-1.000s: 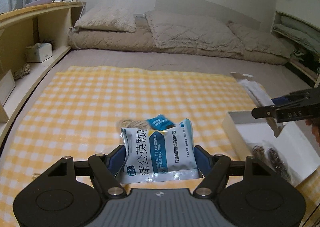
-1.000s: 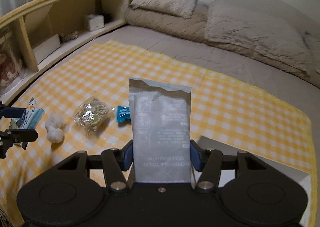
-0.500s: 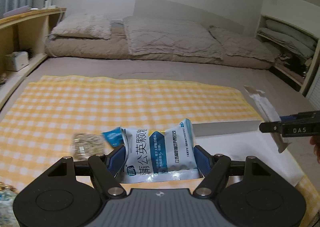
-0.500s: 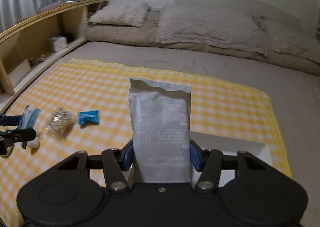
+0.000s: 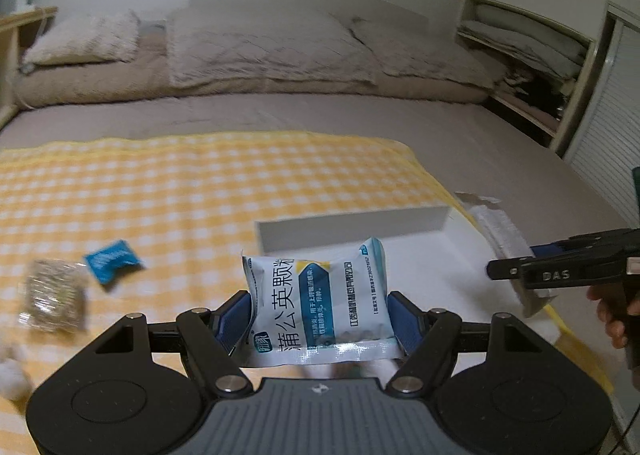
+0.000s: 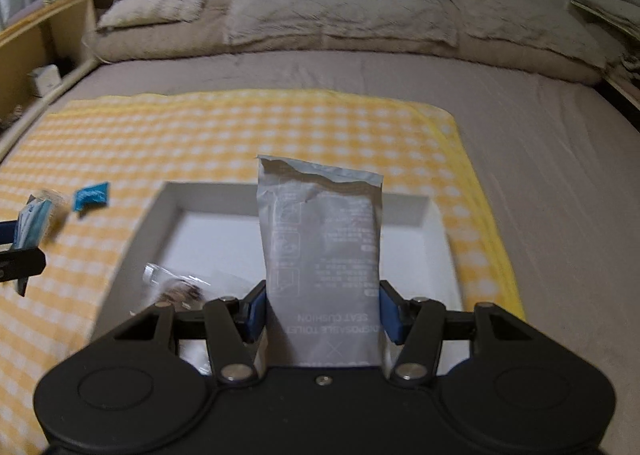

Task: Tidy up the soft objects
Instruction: 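Carry packet and grey pouch into the box while both tools release them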

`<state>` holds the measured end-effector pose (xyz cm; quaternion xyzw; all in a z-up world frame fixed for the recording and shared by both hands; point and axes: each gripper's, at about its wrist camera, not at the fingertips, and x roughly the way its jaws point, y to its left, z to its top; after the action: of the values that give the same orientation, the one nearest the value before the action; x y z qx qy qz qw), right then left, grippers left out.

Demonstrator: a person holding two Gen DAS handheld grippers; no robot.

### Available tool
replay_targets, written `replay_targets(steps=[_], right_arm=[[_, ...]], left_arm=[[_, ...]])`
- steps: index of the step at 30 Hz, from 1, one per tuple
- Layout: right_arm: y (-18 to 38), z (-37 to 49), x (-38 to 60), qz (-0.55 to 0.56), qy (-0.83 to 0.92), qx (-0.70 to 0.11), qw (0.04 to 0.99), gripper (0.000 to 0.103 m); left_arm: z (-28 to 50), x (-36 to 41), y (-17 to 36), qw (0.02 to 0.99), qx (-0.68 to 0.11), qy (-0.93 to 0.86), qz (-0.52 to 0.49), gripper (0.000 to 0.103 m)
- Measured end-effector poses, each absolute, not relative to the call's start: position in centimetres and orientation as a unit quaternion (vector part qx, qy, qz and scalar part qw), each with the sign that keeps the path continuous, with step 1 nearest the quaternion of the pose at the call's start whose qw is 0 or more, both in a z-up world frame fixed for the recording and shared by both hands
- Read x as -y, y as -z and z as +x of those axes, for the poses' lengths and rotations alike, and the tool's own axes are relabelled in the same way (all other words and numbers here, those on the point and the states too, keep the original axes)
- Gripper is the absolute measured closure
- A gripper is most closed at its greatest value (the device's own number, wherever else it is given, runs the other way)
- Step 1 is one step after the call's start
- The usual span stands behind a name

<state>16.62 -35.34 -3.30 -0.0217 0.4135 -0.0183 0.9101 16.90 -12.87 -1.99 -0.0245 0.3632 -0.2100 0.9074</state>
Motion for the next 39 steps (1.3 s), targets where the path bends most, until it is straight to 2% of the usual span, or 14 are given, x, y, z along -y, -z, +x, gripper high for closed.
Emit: replay_targets(steps=[16, 25, 29, 36, 37, 39], right_arm=[[7.5, 15.7, 40.4, -0.011, 0.03, -0.474, 0.88, 0.046], [8.8, 15.7, 40.7, -0.029, 0.045, -0.495, 0.867, 0.028], [8.5, 15.5, 41.8, 0.001, 0.046, -0.493, 0.869, 0.031], [6.9, 15.1, 43.9, 0.088, 0.064, -0.463, 0.879, 0.03], [6.6, 15.1, 44.1, 0.1, 0.065, -0.46, 0.88, 0.03], [6.3, 15.0, 44.2, 0.115, 0.064, -0.454, 0.881, 0.03]], left_arm=[[16.2, 21.9, 7.1, 0.842, -0.431, 0.292, -0.14, 0.029], [16.8, 23.7, 8.5, 0.826, -0.446, 0.295, -0.177, 0.029], [17.1, 24.0, 8.7, 0.828, -0.446, 0.298, -0.162, 0.029], [17.5, 25.1, 9.4, 0.822, -0.456, 0.303, -0.158, 0.028], [17.6, 25.3, 9.5, 0.817, -0.459, 0.306, -0.165, 0.026], [17.7, 25.6, 9.7, 0.811, -0.466, 0.307, -0.174, 0.014]])
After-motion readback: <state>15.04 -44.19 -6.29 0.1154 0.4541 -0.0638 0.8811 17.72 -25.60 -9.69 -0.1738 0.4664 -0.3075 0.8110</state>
